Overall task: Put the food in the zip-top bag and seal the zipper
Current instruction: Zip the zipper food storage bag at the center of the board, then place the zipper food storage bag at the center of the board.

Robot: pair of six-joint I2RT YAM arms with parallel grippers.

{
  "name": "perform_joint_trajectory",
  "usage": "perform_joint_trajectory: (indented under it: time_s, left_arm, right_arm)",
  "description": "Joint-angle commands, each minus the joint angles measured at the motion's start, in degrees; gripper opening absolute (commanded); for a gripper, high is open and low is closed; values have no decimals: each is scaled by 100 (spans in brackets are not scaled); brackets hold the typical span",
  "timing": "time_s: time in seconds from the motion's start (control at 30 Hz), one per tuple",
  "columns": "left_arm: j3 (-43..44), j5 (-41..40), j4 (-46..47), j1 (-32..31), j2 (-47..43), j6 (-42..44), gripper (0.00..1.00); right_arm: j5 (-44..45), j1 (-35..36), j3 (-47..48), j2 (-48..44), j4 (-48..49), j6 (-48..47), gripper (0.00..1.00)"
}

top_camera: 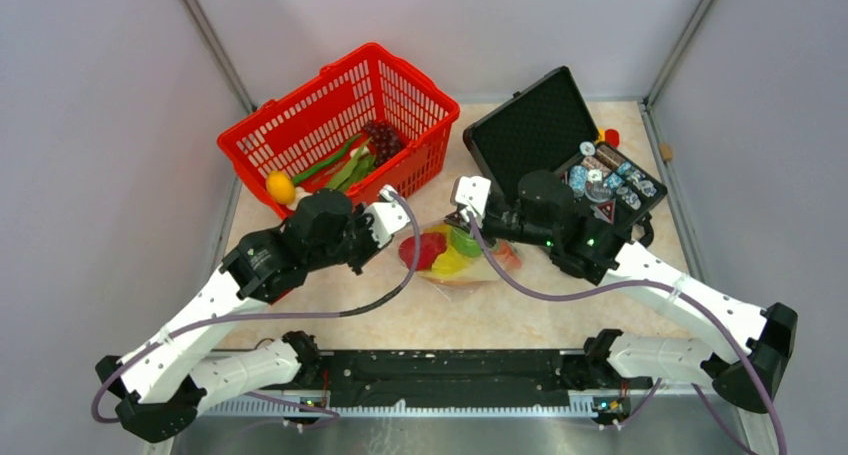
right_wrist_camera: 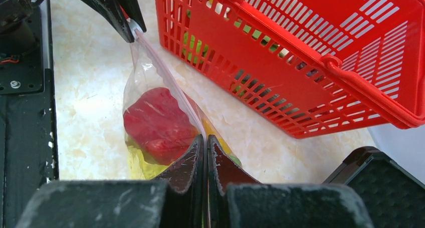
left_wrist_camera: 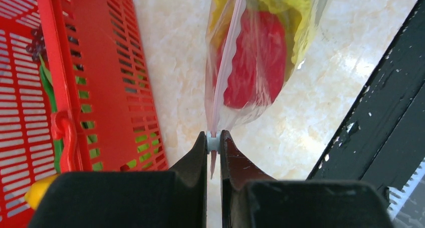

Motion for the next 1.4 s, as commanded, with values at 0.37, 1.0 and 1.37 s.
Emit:
perform_joint_trajectory:
  time_s: [0.37,1.0,1.37]
  left_arm:
    - [-48,-869,-894,26,-326,-78,2]
    - [-843,-2625,2711,35,-2192,-813,99]
    - [-845,-2639,2735,35,-2163,-882,99]
  right_arm:
    - [228,-11,17,-144,487,91,0]
    - [-2423,-6,49,-1543,382,1389,0]
    - [-2272,-5,315,-1853,-57,1827,0]
